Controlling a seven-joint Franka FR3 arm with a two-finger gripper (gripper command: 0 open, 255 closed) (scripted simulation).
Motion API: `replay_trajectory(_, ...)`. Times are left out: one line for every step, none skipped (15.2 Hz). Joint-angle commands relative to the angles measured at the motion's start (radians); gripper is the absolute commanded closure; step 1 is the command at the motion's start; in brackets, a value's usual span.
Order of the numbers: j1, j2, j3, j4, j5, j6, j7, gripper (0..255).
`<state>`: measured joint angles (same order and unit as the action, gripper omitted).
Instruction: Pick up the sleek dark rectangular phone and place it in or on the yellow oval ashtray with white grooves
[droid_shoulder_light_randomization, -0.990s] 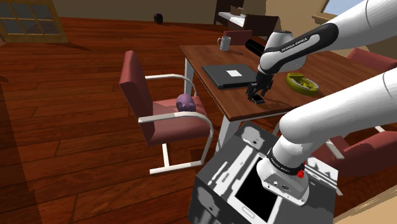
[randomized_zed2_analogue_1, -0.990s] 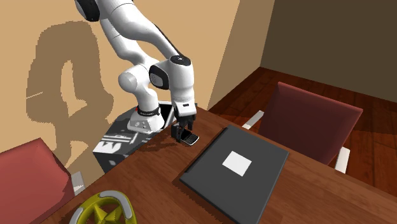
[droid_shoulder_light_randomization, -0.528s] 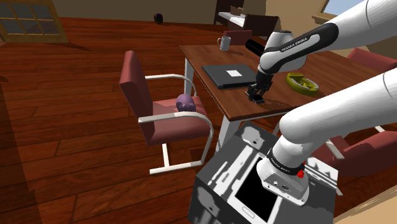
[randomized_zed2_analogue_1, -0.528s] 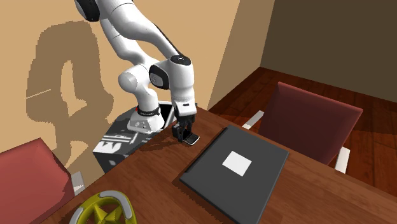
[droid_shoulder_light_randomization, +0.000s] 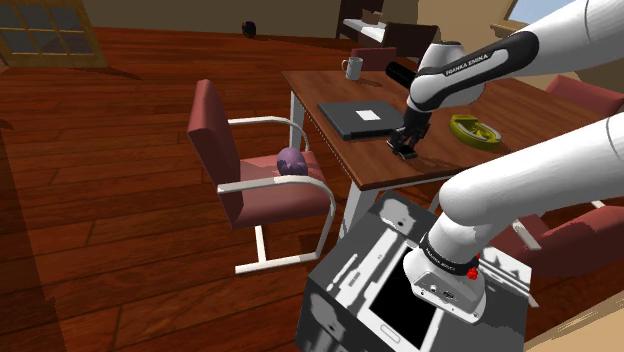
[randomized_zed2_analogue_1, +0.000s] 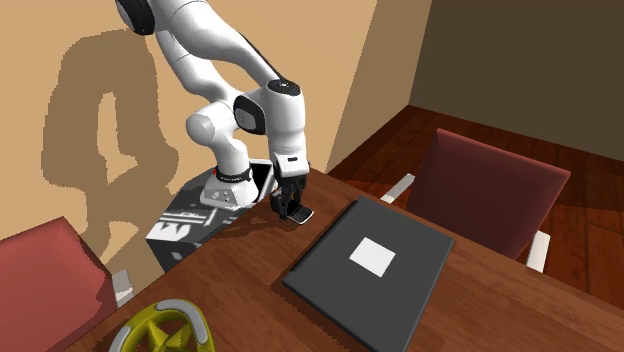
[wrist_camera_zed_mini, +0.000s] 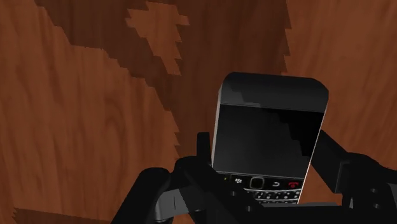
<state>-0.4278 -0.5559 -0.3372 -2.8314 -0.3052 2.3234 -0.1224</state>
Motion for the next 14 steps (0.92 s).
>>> replay_trajectory(-0.001, -0.025, 0.004, 0.012, 0.003, -0.037, -0.004, 255)
replay_trajectory(-0.001, -0.036, 0.007, 0.019, 0.006, -0.055, -0.005, 255)
replay_trajectory(0.0, -0.046, 0.01, 0.027, 0.009, -0.073, -0.006, 255)
replay_trajectory(0.0, -0.056, 0.013, 0.035, 0.011, -0.091, -0.007, 255)
replay_trajectory(0.001, -0.066, 0.016, 0.043, 0.014, -0.109, -0.008, 255)
replay_trajectory(0.001, -0.075, 0.019, 0.051, 0.017, -0.126, -0.009, 255)
replay_trajectory(0.002, -0.083, 0.022, 0.06, 0.02, -0.143, -0.01, 255)
replay_trajectory(0.003, -0.091, 0.025, 0.069, 0.022, -0.16, -0.011, 255)
replay_trajectory(0.003, -0.099, 0.028, 0.078, 0.025, -0.177, -0.012, 255)
replay_trajectory(0.004, -0.106, 0.031, 0.087, 0.028, -0.193, -0.013, 255)
replay_trajectory(0.005, -0.113, 0.034, 0.097, 0.03, -0.21, -0.014, 255)
replay_trajectory(0.006, -0.12, 0.036, 0.106, 0.033, -0.226, -0.015, 255)
replay_trajectory(0.006, -0.126, 0.039, 0.116, 0.036, -0.242, -0.016, 255)
replay_trajectory(0.007, -0.132, 0.042, 0.127, 0.038, -0.258, -0.017, 255)
